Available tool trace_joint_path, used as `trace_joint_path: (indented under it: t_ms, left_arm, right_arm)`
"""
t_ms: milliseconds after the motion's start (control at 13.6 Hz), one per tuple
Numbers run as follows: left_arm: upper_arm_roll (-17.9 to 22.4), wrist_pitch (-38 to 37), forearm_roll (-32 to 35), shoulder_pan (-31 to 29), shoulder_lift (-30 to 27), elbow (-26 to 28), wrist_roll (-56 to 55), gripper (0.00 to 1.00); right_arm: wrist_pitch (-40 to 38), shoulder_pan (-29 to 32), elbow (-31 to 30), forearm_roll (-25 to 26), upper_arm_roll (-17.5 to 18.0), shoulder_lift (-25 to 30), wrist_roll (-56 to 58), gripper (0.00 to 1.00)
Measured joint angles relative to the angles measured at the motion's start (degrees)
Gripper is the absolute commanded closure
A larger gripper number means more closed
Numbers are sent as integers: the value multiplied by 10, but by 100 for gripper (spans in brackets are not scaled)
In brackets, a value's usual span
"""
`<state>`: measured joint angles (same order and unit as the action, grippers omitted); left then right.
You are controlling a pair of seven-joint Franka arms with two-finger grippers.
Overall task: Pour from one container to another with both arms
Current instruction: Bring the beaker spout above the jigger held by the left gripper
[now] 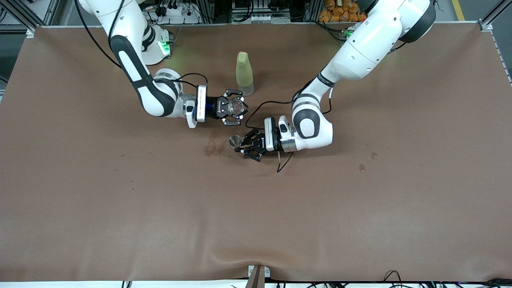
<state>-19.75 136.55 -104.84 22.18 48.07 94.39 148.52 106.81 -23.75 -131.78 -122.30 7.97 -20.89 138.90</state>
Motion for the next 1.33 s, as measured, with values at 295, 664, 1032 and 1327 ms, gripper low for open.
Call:
trace_joint_path:
  t_ms: [295,664,1032,1327]
  left_arm:
    - [0,0,0,0,0,2,0,100]
    - [0,0,0,0,0,3,0,100]
    - [0,1,0,0,0,6,0,100]
    - [0,1,0,0,0,8,0,100]
  right_arm:
    - [19,-1,0,-29,13,0,-17,100]
    - [23,-1,0,-33,14,0,-65,100]
    - [27,-1,0,-33,14,0,-106,100]
    - [38,-1,1,-34,21,0,-114,100]
